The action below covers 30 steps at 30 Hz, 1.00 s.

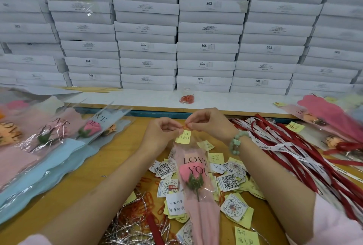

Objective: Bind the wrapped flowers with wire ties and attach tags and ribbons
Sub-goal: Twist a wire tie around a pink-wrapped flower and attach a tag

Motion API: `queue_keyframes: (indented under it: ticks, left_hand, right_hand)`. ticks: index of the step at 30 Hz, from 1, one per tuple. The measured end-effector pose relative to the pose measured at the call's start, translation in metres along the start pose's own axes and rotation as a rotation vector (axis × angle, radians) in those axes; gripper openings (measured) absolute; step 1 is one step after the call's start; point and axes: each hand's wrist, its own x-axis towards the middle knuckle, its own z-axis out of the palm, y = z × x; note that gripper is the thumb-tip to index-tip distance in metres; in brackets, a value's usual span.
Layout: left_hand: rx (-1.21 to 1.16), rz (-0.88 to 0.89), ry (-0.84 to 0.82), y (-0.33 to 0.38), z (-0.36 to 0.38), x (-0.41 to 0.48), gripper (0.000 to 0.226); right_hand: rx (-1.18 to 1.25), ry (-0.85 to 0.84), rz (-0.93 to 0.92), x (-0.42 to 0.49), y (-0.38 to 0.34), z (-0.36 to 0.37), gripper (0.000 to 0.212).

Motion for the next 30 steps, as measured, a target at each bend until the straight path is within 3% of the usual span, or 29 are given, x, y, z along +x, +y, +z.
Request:
queue_keyframes:
  ticks: [18,30]
  left_hand:
    - [-0.004,-0.013,0.032,0.0022,0.0003,-0.0011,0.009]
    - [-0.004,0.005,0.049,0.002,0.0017,-0.0018,0.008]
  right_hand:
    - [0.021,0.014,-0.015,0.0034,0.0032,0.0053,0.013]
    - [-0.047,-0.006,-0.027,0.0049,0.0041,0.0041,0.006]
